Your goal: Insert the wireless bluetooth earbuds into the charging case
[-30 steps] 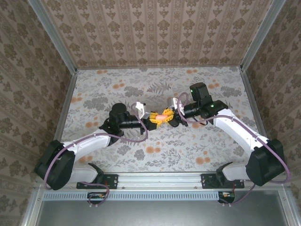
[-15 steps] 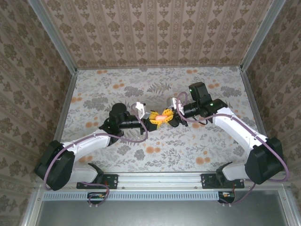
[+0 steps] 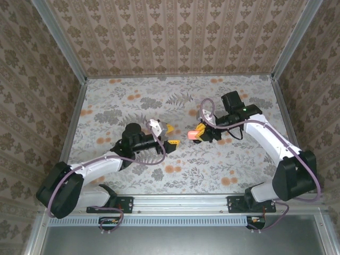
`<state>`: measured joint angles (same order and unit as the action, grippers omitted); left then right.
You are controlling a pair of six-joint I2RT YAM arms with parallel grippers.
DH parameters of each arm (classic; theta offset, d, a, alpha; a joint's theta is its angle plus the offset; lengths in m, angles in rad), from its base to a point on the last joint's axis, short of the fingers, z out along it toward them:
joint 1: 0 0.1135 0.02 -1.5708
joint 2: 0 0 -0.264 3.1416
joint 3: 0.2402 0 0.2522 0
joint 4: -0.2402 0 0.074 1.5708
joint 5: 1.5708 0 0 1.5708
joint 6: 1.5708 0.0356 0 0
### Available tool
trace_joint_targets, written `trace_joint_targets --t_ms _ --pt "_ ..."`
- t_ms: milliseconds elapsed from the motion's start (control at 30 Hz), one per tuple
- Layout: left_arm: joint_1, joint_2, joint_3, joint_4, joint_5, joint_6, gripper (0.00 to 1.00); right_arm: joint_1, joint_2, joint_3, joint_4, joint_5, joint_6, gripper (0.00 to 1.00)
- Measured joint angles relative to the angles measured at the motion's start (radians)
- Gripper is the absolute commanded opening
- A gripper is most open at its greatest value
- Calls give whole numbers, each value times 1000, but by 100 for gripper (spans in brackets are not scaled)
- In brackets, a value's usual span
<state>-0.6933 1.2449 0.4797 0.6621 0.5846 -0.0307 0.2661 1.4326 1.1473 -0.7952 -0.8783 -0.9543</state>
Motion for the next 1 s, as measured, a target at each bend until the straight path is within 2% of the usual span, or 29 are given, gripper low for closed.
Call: trace_joint_targets --t_ms 200,300,533,1000 --pt "-5 72 2 -43 -93 -4 72 -77 121 46 -143 169 -11 15" --pt "-14 119 21 -76 -116 -8 72 -128 204 98 -208 214 -11 15" --pt "-26 213 119 -148 -133 -6 71 -214 357 199 -301 285 9 15" --pt "-35 378 263 -230 -106 1 67 -303 549 333 -384 357 45 16"
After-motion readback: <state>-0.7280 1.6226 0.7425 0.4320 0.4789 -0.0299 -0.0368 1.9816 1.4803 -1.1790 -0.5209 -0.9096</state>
